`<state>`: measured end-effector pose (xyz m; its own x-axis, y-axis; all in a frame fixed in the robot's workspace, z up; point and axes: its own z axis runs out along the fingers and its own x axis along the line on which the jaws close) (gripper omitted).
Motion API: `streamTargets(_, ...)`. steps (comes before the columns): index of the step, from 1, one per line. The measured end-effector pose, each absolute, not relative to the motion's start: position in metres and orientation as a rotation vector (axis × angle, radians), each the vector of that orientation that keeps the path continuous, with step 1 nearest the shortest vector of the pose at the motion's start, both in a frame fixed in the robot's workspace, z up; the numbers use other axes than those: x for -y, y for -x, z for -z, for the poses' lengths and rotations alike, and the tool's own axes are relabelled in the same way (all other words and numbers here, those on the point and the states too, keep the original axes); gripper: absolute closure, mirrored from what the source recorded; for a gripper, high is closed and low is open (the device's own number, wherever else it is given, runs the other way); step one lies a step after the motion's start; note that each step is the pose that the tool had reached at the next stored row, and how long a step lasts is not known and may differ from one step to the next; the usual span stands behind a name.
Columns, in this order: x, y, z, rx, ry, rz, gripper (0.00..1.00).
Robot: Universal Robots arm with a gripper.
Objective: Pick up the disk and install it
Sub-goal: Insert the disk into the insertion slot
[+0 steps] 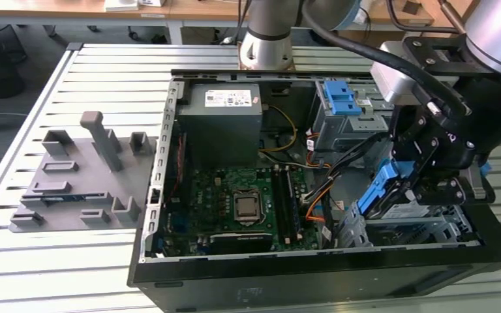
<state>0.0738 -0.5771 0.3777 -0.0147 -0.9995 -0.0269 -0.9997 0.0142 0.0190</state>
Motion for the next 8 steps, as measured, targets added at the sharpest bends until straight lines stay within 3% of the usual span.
streamTargets(8,0.5771,-0.0738,-0.3690,-2.234,2.200,-0.051,0.63)
